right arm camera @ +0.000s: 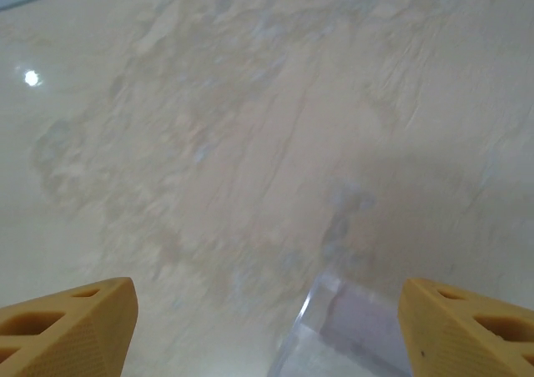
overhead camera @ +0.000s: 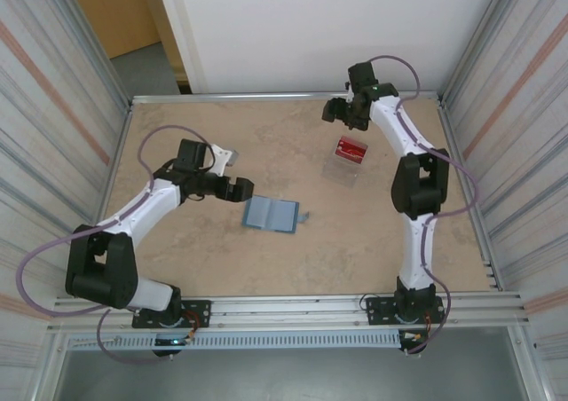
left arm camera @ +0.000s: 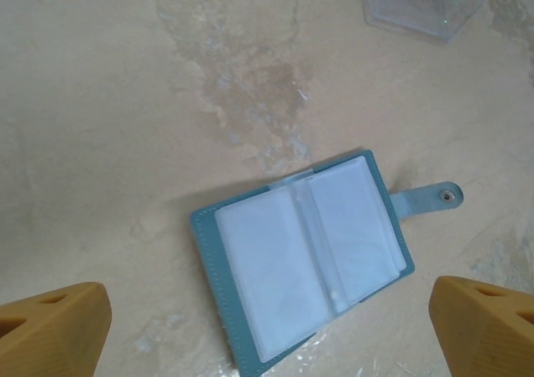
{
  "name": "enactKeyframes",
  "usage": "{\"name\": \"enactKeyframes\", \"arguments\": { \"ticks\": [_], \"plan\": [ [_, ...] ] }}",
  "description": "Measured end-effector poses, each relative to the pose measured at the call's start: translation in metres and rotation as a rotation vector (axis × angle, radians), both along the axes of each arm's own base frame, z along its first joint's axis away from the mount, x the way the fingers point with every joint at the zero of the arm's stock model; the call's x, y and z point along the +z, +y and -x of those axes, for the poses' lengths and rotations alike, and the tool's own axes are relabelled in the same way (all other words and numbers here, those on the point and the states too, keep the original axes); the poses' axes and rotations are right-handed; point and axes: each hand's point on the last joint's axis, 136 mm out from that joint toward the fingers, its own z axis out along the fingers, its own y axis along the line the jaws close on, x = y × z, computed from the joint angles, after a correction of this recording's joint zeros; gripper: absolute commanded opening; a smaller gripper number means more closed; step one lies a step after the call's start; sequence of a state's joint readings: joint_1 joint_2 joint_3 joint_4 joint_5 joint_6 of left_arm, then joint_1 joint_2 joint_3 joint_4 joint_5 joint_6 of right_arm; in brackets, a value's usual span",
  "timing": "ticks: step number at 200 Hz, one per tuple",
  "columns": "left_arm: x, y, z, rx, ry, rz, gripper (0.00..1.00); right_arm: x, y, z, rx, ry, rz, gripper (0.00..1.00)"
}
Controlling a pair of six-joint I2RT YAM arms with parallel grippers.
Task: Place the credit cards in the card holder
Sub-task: Move the storage box to the middle-right of the table.
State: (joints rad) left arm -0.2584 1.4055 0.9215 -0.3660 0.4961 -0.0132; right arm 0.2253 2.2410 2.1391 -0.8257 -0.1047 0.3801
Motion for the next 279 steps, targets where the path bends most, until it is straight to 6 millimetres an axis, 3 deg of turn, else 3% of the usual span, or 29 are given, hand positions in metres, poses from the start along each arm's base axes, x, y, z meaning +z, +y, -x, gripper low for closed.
{"name": "enactKeyframes", "arguments": {
  "ticks": [29, 50, 70, 122, 148, 213, 279],
  "plan": [
    [0.002, 0.014, -0.007, 0.030, -0.016, -0.005, 0.98, -0.028, -0.007, -0.033, 0.023, 0.023, 0.067, 0.73],
    [0.002, 0.021, -0.010, 0.051, -0.016, -0.005, 0.97, -0.046, -0.010, -0.037, 0.048, 0.057, 0.101, 0.70],
    [0.002, 0.025, -0.012, 0.064, -0.017, -0.006, 0.97, -0.059, -0.013, -0.026, 0.069, 0.114, 0.124, 0.64],
    [0.002, 0.029, -0.013, 0.072, -0.018, -0.006, 0.97, -0.069, -0.013, -0.007, 0.097, 0.195, 0.123, 0.51],
    [0.002, 0.028, -0.014, 0.071, -0.020, -0.004, 0.95, -0.087, -0.015, 0.005, 0.103, 0.257, 0.135, 0.46],
    [0.002, 0.028, -0.013, 0.070, -0.020, 0.000, 0.95, -0.091, -0.031, 0.025, 0.089, 0.321, 0.148, 0.38],
    [0.006, 0.025, -0.011, 0.059, -0.030, 0.020, 0.93, -0.084, -0.046, 0.098, 0.044, 0.396, 0.137, 0.39]
  ]
}}
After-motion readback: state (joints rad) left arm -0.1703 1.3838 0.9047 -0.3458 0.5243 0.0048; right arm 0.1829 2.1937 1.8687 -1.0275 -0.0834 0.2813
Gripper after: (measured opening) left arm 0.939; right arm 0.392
